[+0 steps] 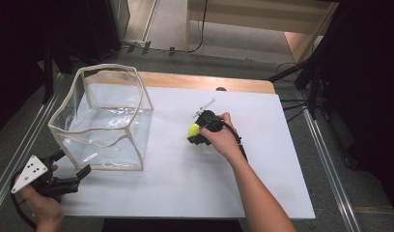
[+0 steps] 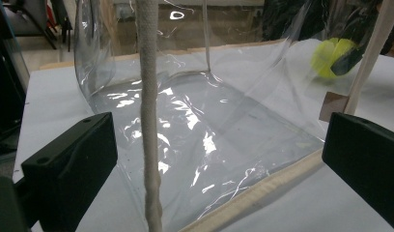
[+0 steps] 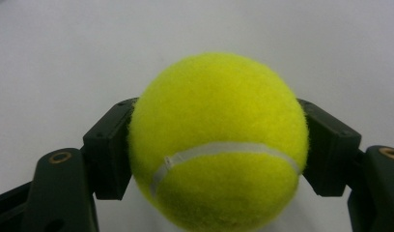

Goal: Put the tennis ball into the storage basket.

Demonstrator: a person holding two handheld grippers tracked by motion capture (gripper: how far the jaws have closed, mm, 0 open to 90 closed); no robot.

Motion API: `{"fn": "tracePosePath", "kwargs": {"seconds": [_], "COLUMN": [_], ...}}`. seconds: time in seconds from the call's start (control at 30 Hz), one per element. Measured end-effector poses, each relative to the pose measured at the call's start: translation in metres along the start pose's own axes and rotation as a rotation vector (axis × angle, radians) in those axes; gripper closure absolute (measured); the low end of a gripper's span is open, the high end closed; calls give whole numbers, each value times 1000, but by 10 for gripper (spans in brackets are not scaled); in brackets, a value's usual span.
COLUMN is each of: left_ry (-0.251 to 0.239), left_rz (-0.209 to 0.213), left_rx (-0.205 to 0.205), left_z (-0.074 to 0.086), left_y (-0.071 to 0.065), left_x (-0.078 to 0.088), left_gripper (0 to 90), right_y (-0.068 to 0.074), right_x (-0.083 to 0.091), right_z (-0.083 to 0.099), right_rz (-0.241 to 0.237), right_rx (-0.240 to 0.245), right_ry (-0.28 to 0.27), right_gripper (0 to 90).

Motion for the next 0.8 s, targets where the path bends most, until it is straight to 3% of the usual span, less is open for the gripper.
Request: {"fn": "tracePosePath", "kwargs": {"seconds": [0.03,0.3,0.8], "left_ry": [0,3,-2], "left_rz": [0,3,6], "left_rx": [0,-1,2], "left_z": [0,0,0], "left_y": [0,0,0], "left_x": [0,0,0], "left_gripper": [0,0,0], "right_y": [2,12,35], "right_x": [0,-1,-7], "right_z": [-1,-11,-30], "right_rz": [-3,-32,-88], "right_rx": [-12,43,104], "right_ry": [-5,-11,-25], "right_gripper": [240,240,241]}}
Point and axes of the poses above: each handheld gripper's, and its own axes: x roughly backward along the jaws, z roughly out of its underside, y roughly to its left, the point moved 2 cm from there along -x, roughly forward along the jaws, and after that the axes turned 2 degrees about x, right-handed, at the moved point
